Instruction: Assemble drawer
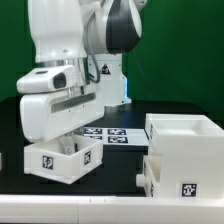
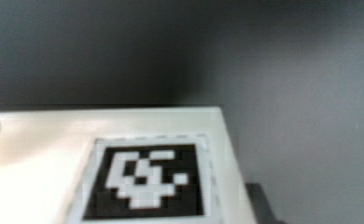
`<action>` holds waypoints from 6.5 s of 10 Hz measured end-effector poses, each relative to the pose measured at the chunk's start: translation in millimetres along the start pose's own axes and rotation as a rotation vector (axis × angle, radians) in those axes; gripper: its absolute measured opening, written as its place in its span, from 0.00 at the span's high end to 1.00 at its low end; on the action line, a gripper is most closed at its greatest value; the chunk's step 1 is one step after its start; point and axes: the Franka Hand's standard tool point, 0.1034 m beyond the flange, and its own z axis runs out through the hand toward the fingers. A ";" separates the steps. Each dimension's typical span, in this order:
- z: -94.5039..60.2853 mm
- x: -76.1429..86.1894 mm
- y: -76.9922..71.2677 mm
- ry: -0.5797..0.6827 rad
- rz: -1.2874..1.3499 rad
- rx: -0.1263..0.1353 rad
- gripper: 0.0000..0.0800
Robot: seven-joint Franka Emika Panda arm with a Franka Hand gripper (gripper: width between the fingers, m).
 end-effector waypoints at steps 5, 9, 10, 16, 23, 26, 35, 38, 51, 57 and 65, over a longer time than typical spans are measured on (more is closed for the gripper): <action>-2.4 11.3 -0.2 -0.016 -0.125 0.040 0.95; -13.5 47.0 30.0 -0.028 -0.364 0.089 0.95; -12.1 42.7 28.7 -0.029 -0.356 0.091 0.95; -13.4 49.0 31.7 -0.014 -0.559 0.085 0.95; -12.5 66.3 28.0 -0.014 -0.551 0.084 0.95; -11.6 72.0 24.8 -0.015 -0.508 0.087 0.95; -4.8 85.8 17.7 -0.013 -0.447 0.093 0.95; -2.9 82.3 15.6 -0.009 -0.442 0.080 0.95; -1.7 103.5 2.3 -0.011 -0.426 0.095 0.95; -24.1 103.1 11.6 -0.031 -0.426 0.104 0.69; -32.3 55.4 43.7 -0.052 -0.426 0.158 0.19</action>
Offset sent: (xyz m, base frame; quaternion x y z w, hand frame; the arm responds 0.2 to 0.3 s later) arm 0.0000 0.0000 0.0000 0.0000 0.0000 0.0000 1.0000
